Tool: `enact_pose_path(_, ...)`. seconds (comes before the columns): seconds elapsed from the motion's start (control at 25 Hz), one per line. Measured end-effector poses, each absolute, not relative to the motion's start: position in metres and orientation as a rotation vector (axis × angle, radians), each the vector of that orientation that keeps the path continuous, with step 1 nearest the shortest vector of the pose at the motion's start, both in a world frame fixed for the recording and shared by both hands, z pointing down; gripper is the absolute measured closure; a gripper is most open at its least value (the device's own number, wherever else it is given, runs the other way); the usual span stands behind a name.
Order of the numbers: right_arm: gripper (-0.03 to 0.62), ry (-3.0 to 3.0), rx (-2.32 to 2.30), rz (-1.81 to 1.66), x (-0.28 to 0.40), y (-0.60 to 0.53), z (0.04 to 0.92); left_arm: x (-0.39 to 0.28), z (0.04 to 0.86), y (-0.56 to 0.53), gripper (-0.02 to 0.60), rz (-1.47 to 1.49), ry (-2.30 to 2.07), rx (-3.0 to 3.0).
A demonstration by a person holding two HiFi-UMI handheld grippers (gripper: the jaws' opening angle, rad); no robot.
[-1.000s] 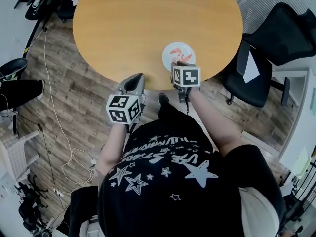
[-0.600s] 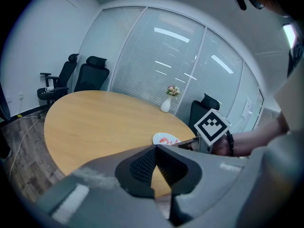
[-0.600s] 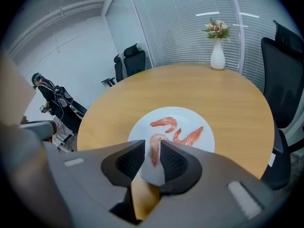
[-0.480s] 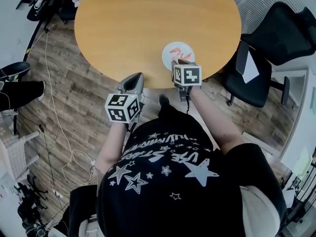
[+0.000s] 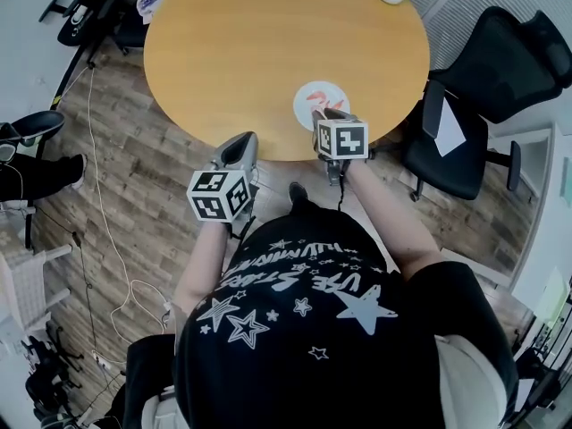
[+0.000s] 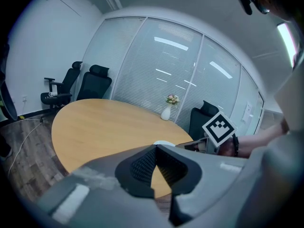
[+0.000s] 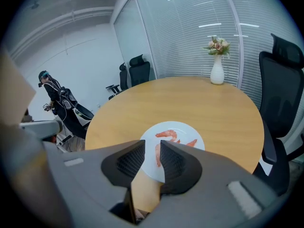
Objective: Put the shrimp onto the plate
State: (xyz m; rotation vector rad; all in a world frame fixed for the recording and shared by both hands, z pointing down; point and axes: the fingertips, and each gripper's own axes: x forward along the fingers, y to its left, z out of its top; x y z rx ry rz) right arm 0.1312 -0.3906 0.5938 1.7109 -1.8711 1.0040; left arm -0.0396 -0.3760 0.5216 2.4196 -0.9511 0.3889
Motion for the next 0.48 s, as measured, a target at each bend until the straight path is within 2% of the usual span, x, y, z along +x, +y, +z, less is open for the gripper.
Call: enact_pose_path(0.48,0.513,-1.919,1.757,0.922,0.123,-0.347,0.569,-0.057,0.509,-0.327,0.580,0.331,-0.989,2.432)
